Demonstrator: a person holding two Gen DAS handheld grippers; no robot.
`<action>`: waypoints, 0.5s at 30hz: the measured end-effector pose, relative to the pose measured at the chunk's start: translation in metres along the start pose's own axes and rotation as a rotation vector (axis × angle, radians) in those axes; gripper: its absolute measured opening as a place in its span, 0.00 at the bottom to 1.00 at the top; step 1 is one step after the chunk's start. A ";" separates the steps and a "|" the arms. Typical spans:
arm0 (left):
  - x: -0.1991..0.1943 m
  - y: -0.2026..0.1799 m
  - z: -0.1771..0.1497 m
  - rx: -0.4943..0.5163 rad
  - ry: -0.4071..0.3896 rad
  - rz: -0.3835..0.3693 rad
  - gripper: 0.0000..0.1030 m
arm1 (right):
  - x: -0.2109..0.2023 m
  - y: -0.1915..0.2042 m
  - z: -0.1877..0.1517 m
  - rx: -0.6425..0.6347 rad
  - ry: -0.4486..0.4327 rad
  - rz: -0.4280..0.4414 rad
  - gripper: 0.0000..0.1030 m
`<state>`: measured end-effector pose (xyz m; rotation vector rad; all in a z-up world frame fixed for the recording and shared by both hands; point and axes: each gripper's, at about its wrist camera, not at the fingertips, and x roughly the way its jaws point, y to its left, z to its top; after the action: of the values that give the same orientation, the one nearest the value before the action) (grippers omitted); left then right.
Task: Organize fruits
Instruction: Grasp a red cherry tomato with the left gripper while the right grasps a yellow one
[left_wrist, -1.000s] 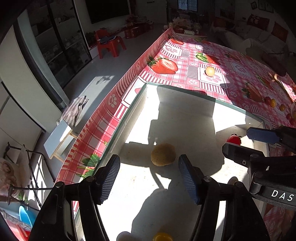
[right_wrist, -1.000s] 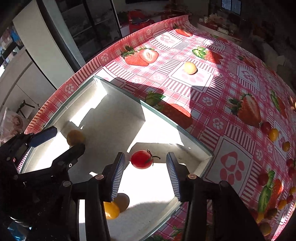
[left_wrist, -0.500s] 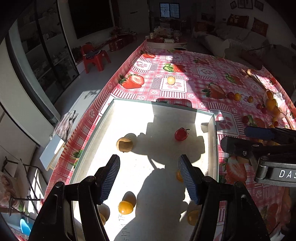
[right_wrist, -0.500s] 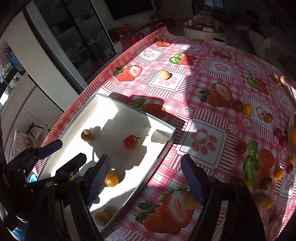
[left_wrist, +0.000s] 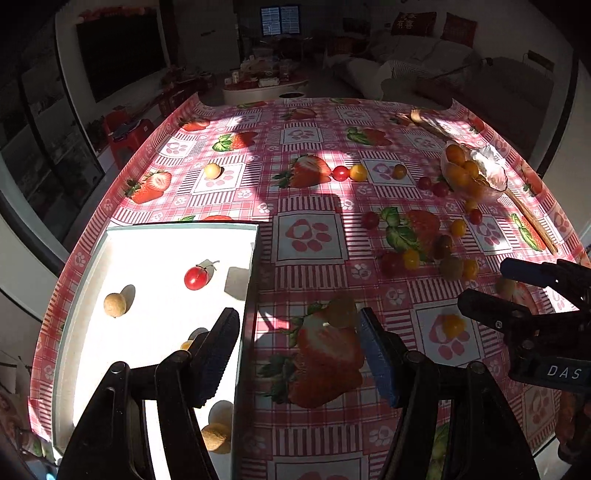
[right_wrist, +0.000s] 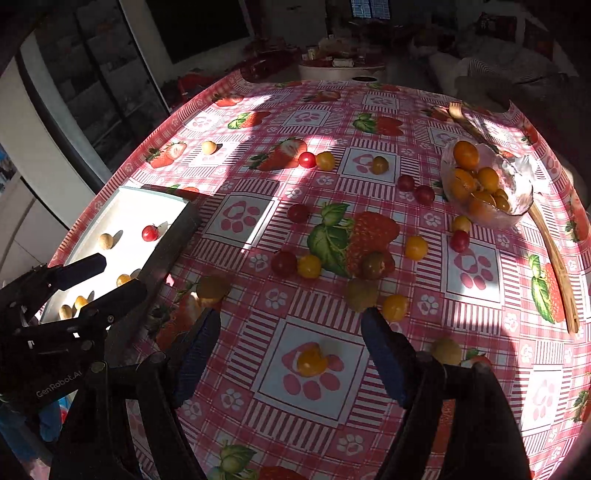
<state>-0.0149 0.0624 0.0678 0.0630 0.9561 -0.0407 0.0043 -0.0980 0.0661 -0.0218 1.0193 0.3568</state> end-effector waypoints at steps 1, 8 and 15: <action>0.004 -0.006 0.001 0.001 0.005 -0.002 0.65 | -0.001 -0.007 -0.001 0.003 -0.002 -0.016 0.79; 0.033 -0.034 0.010 0.034 0.032 -0.008 0.65 | 0.005 -0.046 -0.003 0.028 0.006 -0.068 0.79; 0.059 -0.054 0.021 0.131 0.033 -0.013 0.65 | 0.020 -0.058 -0.001 -0.013 0.027 -0.093 0.75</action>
<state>0.0328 0.0063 0.0295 0.1786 0.9865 -0.1141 0.0304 -0.1474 0.0405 -0.0855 1.0387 0.2792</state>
